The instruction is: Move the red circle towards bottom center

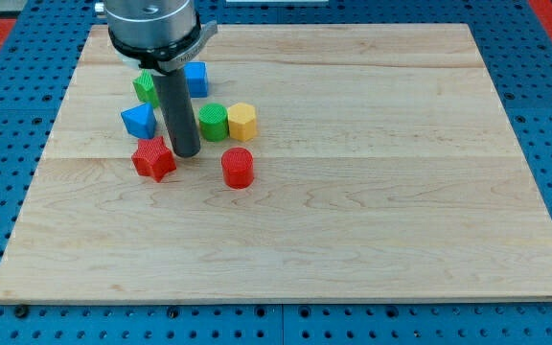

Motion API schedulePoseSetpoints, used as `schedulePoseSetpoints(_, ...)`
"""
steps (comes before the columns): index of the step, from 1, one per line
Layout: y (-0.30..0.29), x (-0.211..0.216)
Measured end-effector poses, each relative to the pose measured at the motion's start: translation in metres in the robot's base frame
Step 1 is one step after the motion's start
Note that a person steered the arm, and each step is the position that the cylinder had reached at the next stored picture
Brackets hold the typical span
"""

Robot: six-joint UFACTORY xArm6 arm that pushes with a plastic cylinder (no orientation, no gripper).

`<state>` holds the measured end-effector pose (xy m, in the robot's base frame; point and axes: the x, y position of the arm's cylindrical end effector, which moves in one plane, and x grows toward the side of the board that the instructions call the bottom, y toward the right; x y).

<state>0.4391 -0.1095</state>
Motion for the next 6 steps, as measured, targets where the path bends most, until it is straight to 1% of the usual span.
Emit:
schedulePoseSetpoints(1, 0.002, 0.035)
schedulePoseSetpoints(2, 0.018, 0.059)
schedulePoseSetpoints(3, 0.080, 0.053)
schedulePoseSetpoints(4, 0.130, 0.046)
schedulePoseSetpoints(5, 0.152, 0.041)
schedulePoseSetpoints(6, 0.095, 0.053)
